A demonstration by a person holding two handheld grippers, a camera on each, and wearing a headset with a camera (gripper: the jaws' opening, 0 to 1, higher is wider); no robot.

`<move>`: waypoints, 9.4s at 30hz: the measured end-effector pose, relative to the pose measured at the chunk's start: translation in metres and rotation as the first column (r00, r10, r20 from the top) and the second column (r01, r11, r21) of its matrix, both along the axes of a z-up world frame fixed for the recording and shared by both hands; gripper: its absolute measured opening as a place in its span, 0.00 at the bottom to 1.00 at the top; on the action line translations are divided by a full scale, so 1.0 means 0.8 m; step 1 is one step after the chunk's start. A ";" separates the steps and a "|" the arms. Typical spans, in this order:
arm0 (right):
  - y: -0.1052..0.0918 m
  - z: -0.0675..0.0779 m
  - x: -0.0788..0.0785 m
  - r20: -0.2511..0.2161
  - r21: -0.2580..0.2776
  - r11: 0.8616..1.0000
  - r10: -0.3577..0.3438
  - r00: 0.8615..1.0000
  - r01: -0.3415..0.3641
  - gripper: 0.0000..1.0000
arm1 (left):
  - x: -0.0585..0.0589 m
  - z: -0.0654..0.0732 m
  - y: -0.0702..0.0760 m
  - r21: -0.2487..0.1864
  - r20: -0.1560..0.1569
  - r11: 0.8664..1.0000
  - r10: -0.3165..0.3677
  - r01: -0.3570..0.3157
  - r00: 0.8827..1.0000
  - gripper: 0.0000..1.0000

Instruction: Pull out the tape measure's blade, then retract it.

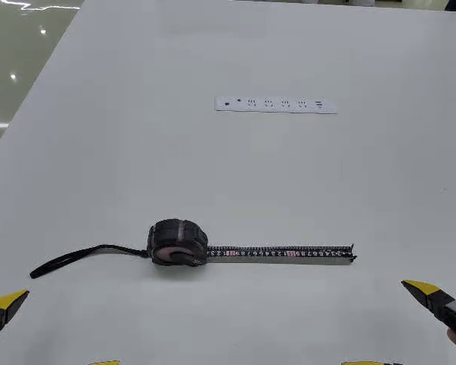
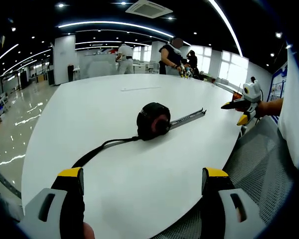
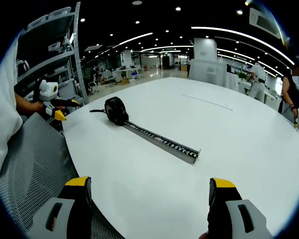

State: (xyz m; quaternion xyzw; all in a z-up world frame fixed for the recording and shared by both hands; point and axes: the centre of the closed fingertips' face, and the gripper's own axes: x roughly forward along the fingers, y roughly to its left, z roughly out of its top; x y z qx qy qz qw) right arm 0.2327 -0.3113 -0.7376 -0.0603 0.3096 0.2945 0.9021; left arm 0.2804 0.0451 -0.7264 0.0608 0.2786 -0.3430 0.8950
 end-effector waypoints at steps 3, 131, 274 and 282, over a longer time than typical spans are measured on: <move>0.001 0.000 0.001 0.002 -0.002 1.000 0.003 1.000 -0.003 0.99 | 0.001 0.002 -0.006 -0.008 -0.001 1.000 -0.005 0.005 1.000 0.96; -0.029 -0.060 0.126 -0.138 -0.128 0.918 0.359 0.923 -0.376 0.40 | 0.133 -0.038 -0.162 -0.073 -0.118 0.937 0.333 -0.343 0.936 0.72; 0.189 -0.063 0.173 -0.042 -0.025 0.800 0.599 0.800 -0.600 0.11 | 0.143 -0.048 -0.148 -0.108 -0.251 0.897 0.391 -0.428 0.885 0.59; 0.209 -0.065 0.174 -0.034 -0.017 0.797 0.603 0.797 -0.603 0.11 | 0.143 -0.048 -0.148 -0.111 -0.251 0.897 0.391 -0.428 0.885 0.59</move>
